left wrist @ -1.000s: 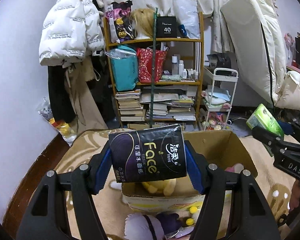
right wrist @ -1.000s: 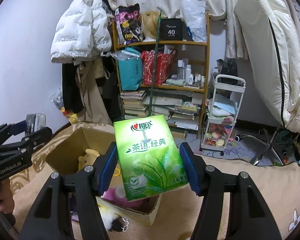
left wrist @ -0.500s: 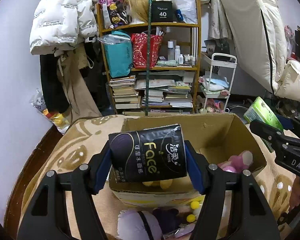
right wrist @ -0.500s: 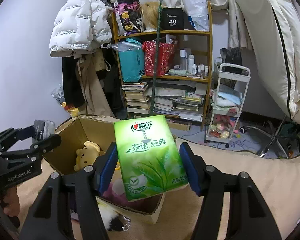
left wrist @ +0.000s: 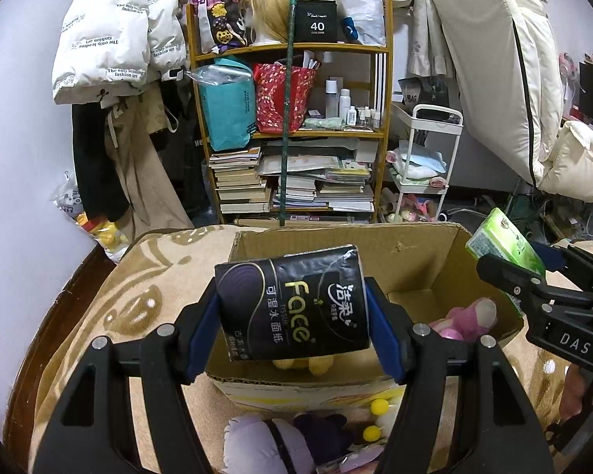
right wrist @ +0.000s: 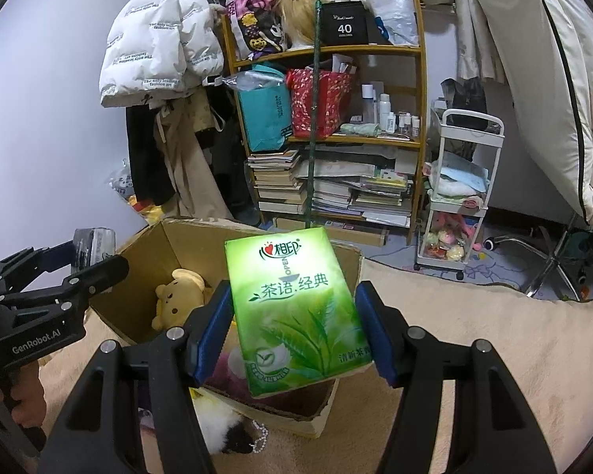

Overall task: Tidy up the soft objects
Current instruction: 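Open the right tool to drop the green pack while the left tool releases the black pack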

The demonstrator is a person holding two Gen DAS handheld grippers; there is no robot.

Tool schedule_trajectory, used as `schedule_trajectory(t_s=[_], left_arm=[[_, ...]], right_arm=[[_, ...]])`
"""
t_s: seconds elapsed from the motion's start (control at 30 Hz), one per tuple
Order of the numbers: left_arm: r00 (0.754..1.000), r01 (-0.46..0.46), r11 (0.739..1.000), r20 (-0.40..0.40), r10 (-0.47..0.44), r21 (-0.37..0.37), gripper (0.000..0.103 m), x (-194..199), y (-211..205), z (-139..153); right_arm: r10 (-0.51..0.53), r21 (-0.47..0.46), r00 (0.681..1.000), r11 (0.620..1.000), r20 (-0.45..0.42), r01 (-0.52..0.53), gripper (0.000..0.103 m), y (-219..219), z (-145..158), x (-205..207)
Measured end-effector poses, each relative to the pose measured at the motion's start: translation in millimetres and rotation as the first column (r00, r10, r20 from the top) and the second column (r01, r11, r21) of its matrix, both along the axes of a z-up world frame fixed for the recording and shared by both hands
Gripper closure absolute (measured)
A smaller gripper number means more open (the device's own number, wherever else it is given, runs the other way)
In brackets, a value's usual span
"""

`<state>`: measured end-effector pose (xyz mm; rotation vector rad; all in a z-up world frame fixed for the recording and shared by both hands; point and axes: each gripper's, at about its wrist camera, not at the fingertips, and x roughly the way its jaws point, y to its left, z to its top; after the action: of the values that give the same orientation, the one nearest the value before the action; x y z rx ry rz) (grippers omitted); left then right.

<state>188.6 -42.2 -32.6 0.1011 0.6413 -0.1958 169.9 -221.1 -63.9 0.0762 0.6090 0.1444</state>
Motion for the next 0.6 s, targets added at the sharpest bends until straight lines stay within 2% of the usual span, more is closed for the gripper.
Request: schedule_trajectory(t_s=[0.3, 0.43, 0.5, 0.57, 0.6], left_arm=[[1.0, 0.007, 1.0, -0.012, -0.007, 0.026, 0.035, -1.8, -3.4, -3.0], [1.0, 0.003, 1.0, -0.009, -0.003, 0.026, 0.029, -2.5, -1.8, -3.1], [1.0, -0.001, 1.0, -0.01, 0.001, 0.027, 0.028, -3.3, 0.2, -3.5], [1.0, -0.008, 1.0, -0.018, 0.008, 0.022, 0.025, -3.9, 3.0, -3.8], [1.0, -0.012, 1.0, -0.019, 0.013, 0.018, 0.024, -4.8, 5.1, -3.5]], right_arm=[[0.003, 0.014, 1.0, 1.0, -0.009, -0.003, 0.037, -1.0, -0.6, 2.4], [0.002, 0.009, 1.0, 1.0, -0.01, -0.002, 0.035, -1.8, -0.3, 4.3], [0.003, 0.015, 1.0, 1.0, -0.009, -0.003, 0.033, -2.5, 0.1, 4.0], [-0.001, 0.02, 1.0, 1.0, -0.003, 0.001, 0.024, -3.3, 1.1, 2.0], [-0.002, 0.021, 1.0, 1.0, 0.001, 0.002, 0.023, -3.6, 1.7, 0.3]])
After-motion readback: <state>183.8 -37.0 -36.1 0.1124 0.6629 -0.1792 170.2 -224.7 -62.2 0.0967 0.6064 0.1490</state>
